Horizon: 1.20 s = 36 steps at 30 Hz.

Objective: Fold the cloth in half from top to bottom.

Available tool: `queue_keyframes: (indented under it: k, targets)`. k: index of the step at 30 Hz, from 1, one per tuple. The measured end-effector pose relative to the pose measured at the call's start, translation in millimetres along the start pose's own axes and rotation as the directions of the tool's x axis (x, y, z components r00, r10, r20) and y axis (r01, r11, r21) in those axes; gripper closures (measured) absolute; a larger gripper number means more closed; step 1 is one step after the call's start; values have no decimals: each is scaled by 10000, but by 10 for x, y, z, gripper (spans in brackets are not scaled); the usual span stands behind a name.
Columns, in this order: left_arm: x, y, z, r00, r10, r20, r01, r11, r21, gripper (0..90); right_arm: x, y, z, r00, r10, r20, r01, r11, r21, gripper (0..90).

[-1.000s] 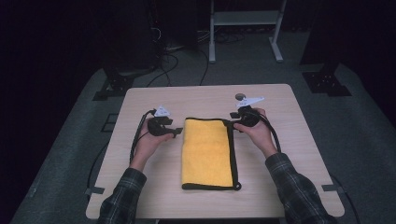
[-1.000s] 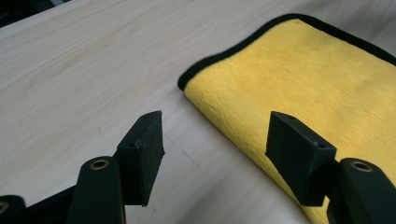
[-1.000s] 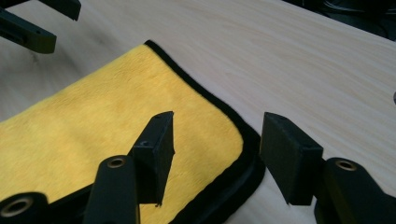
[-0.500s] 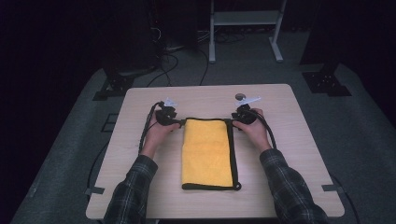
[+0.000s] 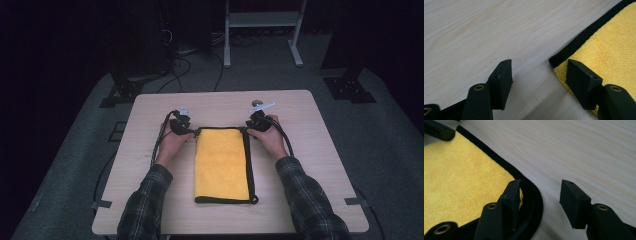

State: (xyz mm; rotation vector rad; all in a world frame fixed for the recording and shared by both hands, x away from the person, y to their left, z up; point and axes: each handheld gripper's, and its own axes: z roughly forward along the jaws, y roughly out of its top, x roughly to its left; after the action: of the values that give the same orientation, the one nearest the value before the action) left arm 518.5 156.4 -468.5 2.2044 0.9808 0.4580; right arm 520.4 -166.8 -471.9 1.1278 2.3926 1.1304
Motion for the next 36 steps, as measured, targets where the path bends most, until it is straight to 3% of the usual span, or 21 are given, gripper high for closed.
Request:
queue_keyframes:
  k: [5, 8, 13, 17, 25, 30, 36]
  targets:
    - [-6, -2, -5, 9993, 43, 382, -43, 10000, -4, 470, 8, -30, 34, 9998, -136, -122, 138, 9998, 160, 569]
    - [-20, 4, -8, 9979, 182, 630, -183, 9998, 7, 575, 24, -34, 38, 9996, -99, -282, 104, 9998, 176, 644]
    - [-52, 15, -7, 9941, 10, 1087, -15, 10000, 45, 761, 45, -41, 38, 9994, -224, -269, 228, 9996, 145, 700]
    - [-69, 43, -8, 9928, 26, 1197, -61, 9996, 285, 852, 51, -54, 30, 9990, -53, -437, 59, 9999, 140, 776]
    - [-102, 87, -24, 9950, 44, 995, -102, 9983, 579, 890, 81, -38, 24, 9993, 268, -265, -260, 9993, 280, 818]
    - [-57, 151, -122, 9952, -127, 974, 109, 9998, 192, 889, 70, 59, -47, 9993, 314, -178, -315, 9995, -39, 821]
    - [-33, 337, -341, 9973, 233, 696, -208, 9991, -362, 889, 74, 262, -210, 9999, 81, -132, -90, 9979, -645, 820]
